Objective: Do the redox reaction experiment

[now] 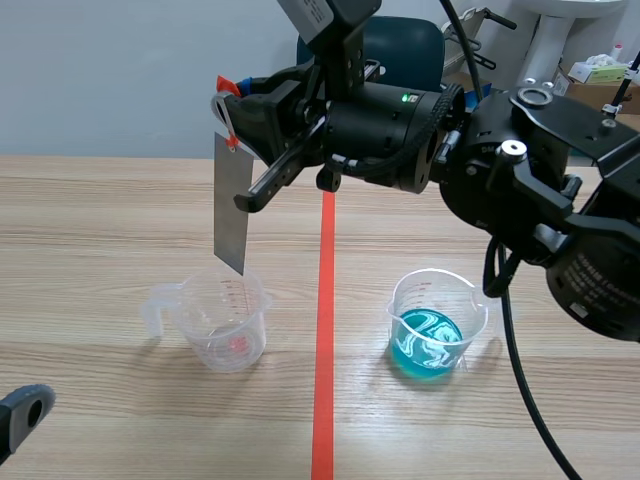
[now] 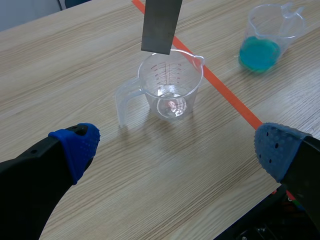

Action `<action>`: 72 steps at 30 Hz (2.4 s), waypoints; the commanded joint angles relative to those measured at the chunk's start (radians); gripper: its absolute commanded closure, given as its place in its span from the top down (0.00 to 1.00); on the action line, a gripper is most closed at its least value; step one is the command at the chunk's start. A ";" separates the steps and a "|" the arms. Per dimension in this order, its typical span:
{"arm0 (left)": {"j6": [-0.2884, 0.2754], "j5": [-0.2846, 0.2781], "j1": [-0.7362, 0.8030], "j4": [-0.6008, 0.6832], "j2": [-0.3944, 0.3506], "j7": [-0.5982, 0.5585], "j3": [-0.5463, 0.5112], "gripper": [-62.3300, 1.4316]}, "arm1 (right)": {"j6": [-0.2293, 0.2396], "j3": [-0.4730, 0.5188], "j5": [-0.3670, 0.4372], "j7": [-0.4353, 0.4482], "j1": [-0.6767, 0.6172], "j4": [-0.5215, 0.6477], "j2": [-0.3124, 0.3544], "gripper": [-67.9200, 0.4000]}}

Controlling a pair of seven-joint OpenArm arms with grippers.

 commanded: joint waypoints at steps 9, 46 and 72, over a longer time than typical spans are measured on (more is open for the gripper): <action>0.002 -0.006 0.007 0.010 0.003 -0.011 0.006 1.00 | -0.004 0.047 0.014 0.016 0.025 0.008 -0.003 0.03; 0.002 -0.006 0.007 0.010 0.005 -0.011 0.006 1.00 | 0.005 -0.016 -0.011 0.018 0.019 0.008 -0.023 0.03; 0.002 -0.006 0.007 0.010 0.005 -0.011 0.006 1.00 | 0.004 -0.027 -0.020 0.022 0.006 0.007 -0.022 0.03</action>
